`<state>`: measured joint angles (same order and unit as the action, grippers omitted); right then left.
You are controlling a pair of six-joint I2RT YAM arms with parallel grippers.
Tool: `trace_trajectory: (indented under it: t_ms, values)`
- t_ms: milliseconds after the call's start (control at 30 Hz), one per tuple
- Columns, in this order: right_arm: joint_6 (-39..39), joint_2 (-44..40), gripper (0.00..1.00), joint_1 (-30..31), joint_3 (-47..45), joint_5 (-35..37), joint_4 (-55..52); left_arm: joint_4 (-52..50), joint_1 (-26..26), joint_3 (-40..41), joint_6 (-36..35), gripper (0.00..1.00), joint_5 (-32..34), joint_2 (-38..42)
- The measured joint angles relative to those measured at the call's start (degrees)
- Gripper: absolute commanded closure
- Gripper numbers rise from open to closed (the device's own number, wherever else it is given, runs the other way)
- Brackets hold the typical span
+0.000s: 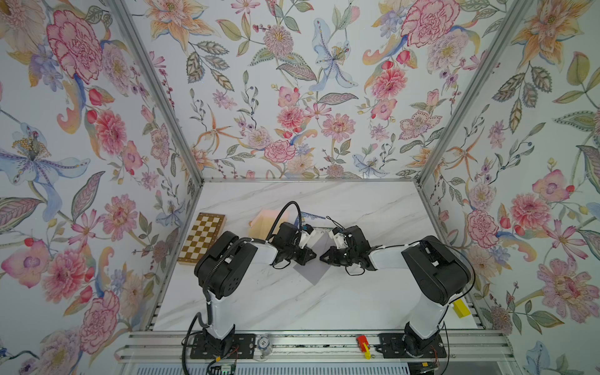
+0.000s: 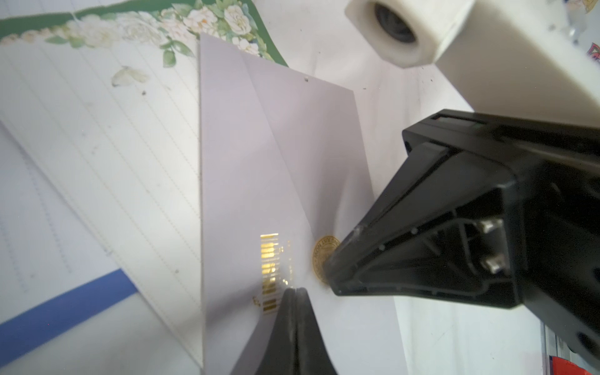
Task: Fold the letter paper in half and place it into the envelope
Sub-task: Fold the envelope flap on the envelope.
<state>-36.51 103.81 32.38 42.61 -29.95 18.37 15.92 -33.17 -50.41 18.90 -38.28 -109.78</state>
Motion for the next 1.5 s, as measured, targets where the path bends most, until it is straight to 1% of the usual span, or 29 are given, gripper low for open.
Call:
trace_trajectory:
  t_ms: [200,400,567,667,833,1000,1200,1500]
  values:
    - [0.02,-1.44,0.99,-0.66,-3.45,0.0,3.41,-0.07,0.0,0.0,0.0,1.0,0.09,0.0]
    - [0.2,-5.64,0.99,-3.23,-7.89,-0.37,2.89,-0.33,0.0,-0.13,0.0,1.0,0.11,0.0]
    - [0.83,-8.04,0.98,-3.61,-9.2,-0.68,1.75,-0.35,0.0,-0.13,0.0,1.0,0.13,0.0]
    - [1.25,-8.92,0.97,-3.04,-8.15,-0.66,0.83,-0.37,-0.02,-0.13,0.0,1.0,0.17,0.04]
    - [2.27,-8.72,0.96,-1.53,-1.44,-0.39,-1.86,-0.42,-0.02,-0.13,0.0,1.0,0.26,0.11]
    - [2.71,-5.2,0.96,-0.94,3.21,0.26,-2.51,-0.74,-0.02,-0.13,0.0,1.0,1.05,0.37]
    - [2.64,-1.6,0.96,-0.96,3.3,0.57,-5.35,-1.31,-0.02,-0.09,0.0,1.0,1.55,0.74]
    - [2.64,-1.14,0.96,-0.96,2.21,1.77,-6.25,-1.49,-0.02,-0.07,0.0,1.0,1.7,0.81]
